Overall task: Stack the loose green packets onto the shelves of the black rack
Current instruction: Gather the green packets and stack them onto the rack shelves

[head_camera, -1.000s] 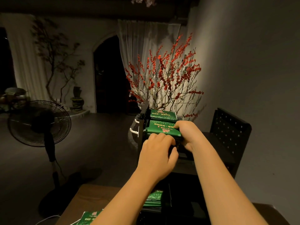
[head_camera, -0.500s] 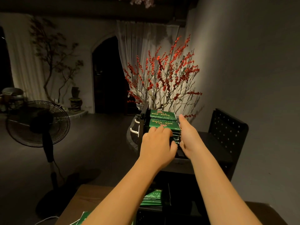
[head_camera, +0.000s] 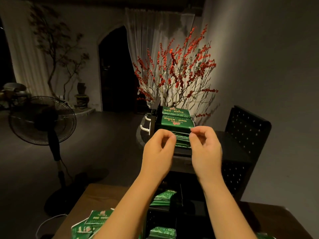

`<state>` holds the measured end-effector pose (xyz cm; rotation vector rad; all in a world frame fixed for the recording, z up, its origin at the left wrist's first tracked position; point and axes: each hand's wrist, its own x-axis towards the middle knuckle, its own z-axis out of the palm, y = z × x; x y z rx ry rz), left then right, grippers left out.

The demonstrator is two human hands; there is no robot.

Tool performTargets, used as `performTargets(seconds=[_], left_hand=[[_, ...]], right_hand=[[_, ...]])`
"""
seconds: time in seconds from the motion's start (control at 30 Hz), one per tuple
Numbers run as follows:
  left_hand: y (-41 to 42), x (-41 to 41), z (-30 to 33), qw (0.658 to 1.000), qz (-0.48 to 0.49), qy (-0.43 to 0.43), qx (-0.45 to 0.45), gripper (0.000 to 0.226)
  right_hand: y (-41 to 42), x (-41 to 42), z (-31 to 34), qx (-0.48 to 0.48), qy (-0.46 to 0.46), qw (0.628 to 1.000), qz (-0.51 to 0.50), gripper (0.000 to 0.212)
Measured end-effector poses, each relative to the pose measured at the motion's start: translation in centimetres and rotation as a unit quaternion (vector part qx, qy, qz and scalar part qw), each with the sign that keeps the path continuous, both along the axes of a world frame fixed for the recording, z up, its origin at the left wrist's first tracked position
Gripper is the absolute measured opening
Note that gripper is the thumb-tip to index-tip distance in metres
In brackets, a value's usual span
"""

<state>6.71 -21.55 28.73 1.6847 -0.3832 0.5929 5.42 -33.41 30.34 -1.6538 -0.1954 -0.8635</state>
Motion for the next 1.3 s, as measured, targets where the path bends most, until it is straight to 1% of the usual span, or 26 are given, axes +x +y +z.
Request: performTargets(seconds=[0.07,0.17,0.23,0.4,0.5,0.57,0.67,0.73,0.83,0.87,0.9,0.97,1.03,1.1,1.17,1.2,1.23,1.3], left_hand=[[0.2,-0.6,-0.8,0.995,-0.042,0.055,-0.072,0.017],[0.4,-1.5,-3.2,0.986,-0.066,0.104,-0.110,0.014],[0.7,-1.8,-5.0,0.987,-0.048,0.116,-0.100,0.013],[1.8,-2.6,-10.5,0.979,-0.013,0.185,-0.081,0.015],[2.9,-3.2,-14.4,0.968,-0.020,0.241,-0.070,0.017],[3.8,-3.4,-17.1,0.961,-0.030,0.271,-0.037,0.016],[5.0,-3.9,-21.4,0.948,-0.026,0.316,0.019,0.016],[5.7,-4.5,-23.8,0.940,-0.020,0.335,0.055,0.015],[6.6,-5.3,-27.3,0.926,-0.011,0.352,0.136,0.014],[6.9,-5.6,-28.4,0.918,-0.006,0.358,0.171,0.012],[7.0,-5.9,-29.3,0.907,-0.001,0.364,0.211,0.011],[7.1,-6.4,-31.1,0.879,-0.008,0.370,0.301,0.019],[6.7,-6.9,-32.3,0.847,-0.033,0.376,0.374,0.027],[6.2,-7.4,-33.1,0.828,-0.058,0.386,0.403,0.030],[5.9,-7.8,-33.6,0.820,-0.076,0.396,0.407,0.033],[5.9,-7.9,-34.0,0.816,-0.082,0.398,0.410,0.035],[5.9,-8.0,-34.2,0.813,-0.088,0.400,0.413,0.035],[6.3,-8.1,-34.6,0.810,-0.097,0.405,0.413,0.036]], right_hand=[[1.1,-0.9,-1.5,-0.009,0.022,0.998,0.065,0.019],[2.7,-1.7,-4.4,0.042,0.096,0.984,0.146,0.017],[3.3,-1.9,-6.1,0.057,0.128,0.979,0.151,0.014],[4.1,-2.2,-11.2,0.061,0.203,0.963,0.165,0.016],[4.1,-2.3,-15.1,0.058,0.270,0.943,0.185,0.014],[3.6,-2.3,-17.7,0.047,0.319,0.928,0.188,0.013],[2.8,-2.2,-21.9,-0.010,0.399,0.902,0.166,0.012],[2.3,-2.4,-24.5,-0.060,0.438,0.883,0.156,0.011],[2.0,-2.5,-28.4,-0.145,0.483,0.853,0.135,0.009],[1.9,-2.5,-29.7,-0.191,0.487,0.842,0.129,0.009],[1.8,-2.4,-30.9,-0.258,0.485,0.826,0.125,0.010],[1.8,-2.1,-33.2,-0.402,0.470,0.776,0.125,0.022],[2.0,-1.6,-34.8,-0.496,0.463,0.724,0.126,0.037],[2.3,-1.0,-36.2,-0.553,0.481,0.671,0.114,0.055],[2.4,-0.5,-37.2,-0.570,0.530,0.621,0.094,0.082],[2.3,-0.4,-37.7,-0.563,0.553,0.608,0.089,0.092],[2.2,-0.4,-38.1,-0.553,0.567,0.604,0.086,0.098],[1.8,-0.9,-39.0,-0.545,0.567,0.613,0.076,0.103]])
